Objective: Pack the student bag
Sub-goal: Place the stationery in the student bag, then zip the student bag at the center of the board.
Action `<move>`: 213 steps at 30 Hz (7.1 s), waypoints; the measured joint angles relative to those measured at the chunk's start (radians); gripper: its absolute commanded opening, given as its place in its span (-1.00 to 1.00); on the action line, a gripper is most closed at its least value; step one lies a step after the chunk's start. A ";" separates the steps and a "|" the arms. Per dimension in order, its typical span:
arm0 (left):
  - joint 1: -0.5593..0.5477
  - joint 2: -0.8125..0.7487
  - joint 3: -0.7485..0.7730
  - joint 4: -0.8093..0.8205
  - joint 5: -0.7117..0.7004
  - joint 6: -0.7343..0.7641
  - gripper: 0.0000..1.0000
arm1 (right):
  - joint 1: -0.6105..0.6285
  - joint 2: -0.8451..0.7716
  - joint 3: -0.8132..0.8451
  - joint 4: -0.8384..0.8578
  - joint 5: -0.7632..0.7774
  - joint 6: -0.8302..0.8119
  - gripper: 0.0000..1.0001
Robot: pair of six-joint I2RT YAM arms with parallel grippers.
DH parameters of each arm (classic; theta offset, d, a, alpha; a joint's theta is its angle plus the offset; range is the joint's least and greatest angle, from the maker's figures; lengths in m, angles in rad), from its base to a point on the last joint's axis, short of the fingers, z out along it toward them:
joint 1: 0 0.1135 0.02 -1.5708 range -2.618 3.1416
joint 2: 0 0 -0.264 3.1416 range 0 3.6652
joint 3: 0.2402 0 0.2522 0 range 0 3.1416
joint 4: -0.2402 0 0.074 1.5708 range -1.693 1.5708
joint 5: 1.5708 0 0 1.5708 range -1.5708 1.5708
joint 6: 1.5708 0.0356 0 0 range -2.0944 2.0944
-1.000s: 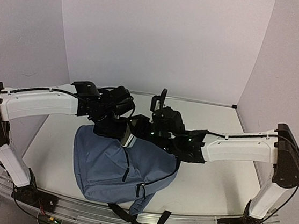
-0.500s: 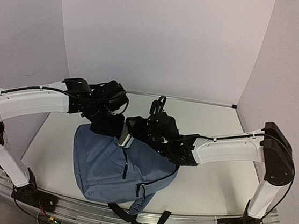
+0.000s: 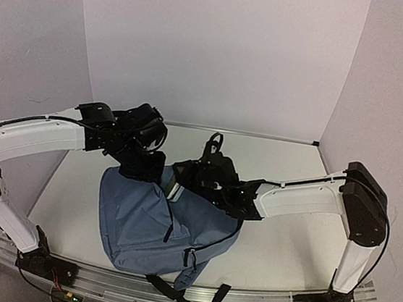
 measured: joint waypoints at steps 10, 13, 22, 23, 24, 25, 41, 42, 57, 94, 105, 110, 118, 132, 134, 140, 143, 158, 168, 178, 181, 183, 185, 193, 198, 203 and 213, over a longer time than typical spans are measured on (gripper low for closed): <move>0.061 -0.053 -0.055 0.047 0.064 -0.004 -1.00 | 0.059 0.028 0.039 0.007 -0.217 0.013 -1.00; 0.072 -0.060 -0.065 0.045 0.085 -0.002 -1.00 | 0.059 0.053 0.058 -0.006 -0.290 0.018 -0.99; 0.084 -0.063 -0.076 0.049 0.118 -0.001 -1.00 | 0.058 0.065 0.062 -0.023 -0.381 0.024 -0.10; 0.085 -0.063 -0.078 0.053 0.121 -0.001 -1.00 | 0.058 0.057 0.055 -0.025 -0.380 0.021 -0.03; 0.086 -0.064 -0.079 0.059 0.124 -0.001 -1.00 | 0.058 0.046 0.048 -0.032 -0.378 0.017 0.04; 0.086 -0.064 -0.081 0.065 0.126 -0.001 -0.99 | 0.059 0.030 0.038 -0.049 -0.373 0.004 0.11; 0.100 -0.066 -0.103 0.119 0.127 -0.001 -1.00 | 0.093 -0.108 -0.017 -0.166 -0.271 -0.123 -0.41; 0.100 -0.066 -0.106 0.121 0.127 -0.001 -1.00 | 0.093 -0.104 -0.017 -0.167 -0.269 -0.123 -0.49; 0.101 -0.066 -0.115 0.108 0.137 0.000 -1.00 | 0.078 0.066 0.046 0.000 -0.516 -0.209 -0.68; 0.158 -0.077 -0.229 0.245 0.118 -0.025 -1.00 | 0.100 -0.325 -0.288 -0.257 -0.404 -0.297 -0.28; 0.170 -0.053 -0.230 0.267 0.118 -0.015 -0.62 | 0.100 -0.273 -0.274 -0.220 -0.435 -0.288 -1.00; 0.179 -0.032 -0.214 0.274 0.108 0.054 0.38 | 0.103 -0.271 -0.273 -0.217 -0.390 -0.260 -1.00; 0.040 -0.068 -0.156 0.248 0.083 0.192 0.40 | 0.112 -0.282 -0.273 -0.254 -0.244 -0.194 -1.00; -0.209 -0.062 -0.150 0.212 0.101 0.099 -0.04 | 0.097 -0.286 -0.230 -0.316 -0.133 -0.165 -1.00; -0.221 -0.042 -0.150 0.211 0.089 0.075 -0.04 | 0.097 -0.286 -0.227 -0.320 -0.132 -0.162 -1.00; -0.227 -0.001 -0.151 0.212 0.045 0.044 -0.09 | 0.097 -0.286 -0.226 -0.322 -0.132 -0.154 -1.00; -0.227 0.011 -0.151 0.220 0.038 0.038 -0.19 | 0.097 -0.287 -0.226 -0.322 -0.132 -0.152 -1.00; -0.229 0.084 -0.150 0.213 -0.016 0.004 -0.58 | 0.097 -0.298 -0.226 -0.328 -0.125 -0.145 -1.00; -0.240 0.113 -0.137 0.189 -0.058 -0.005 -1.00 | 0.097 -0.303 -0.226 -0.333 -0.118 -0.140 -1.00; -0.250 0.084 -0.118 0.154 -0.130 -0.045 -1.00 | 0.094 -0.321 -0.242 -0.309 -0.114 -0.142 -1.00; -0.227 0.055 -0.110 0.131 -0.174 -0.047 -1.00 | 0.095 -0.334 -0.253 -0.296 -0.124 -0.151 -1.00; -0.205 0.047 -0.099 0.125 -0.179 -0.042 -0.99 | 0.095 -0.338 -0.253 -0.278 -0.126 -0.156 -1.00; -0.188 0.041 -0.096 0.124 -0.179 -0.028 -1.00 | 0.095 -0.340 -0.254 -0.262 -0.126 -0.161 -1.00; -0.122 -0.016 -0.098 0.152 -0.102 0.051 -1.00 | 0.094 -0.363 -0.274 -0.212 -0.119 -0.164 -1.00; -0.089 -0.051 -0.099 0.184 0.015 0.130 -1.00 | 0.096 -0.386 -0.283 -0.217 -0.117 -0.204 -0.82; -0.050 -0.056 -0.099 0.187 0.104 0.175 -0.99 | 0.118 -0.445 -0.285 -0.298 -0.103 -0.311 -0.36; -0.043 -0.056 -0.099 0.186 0.163 0.182 -1.00 | 0.160 -0.485 -0.265 -0.297 -0.113 -0.524 -0.14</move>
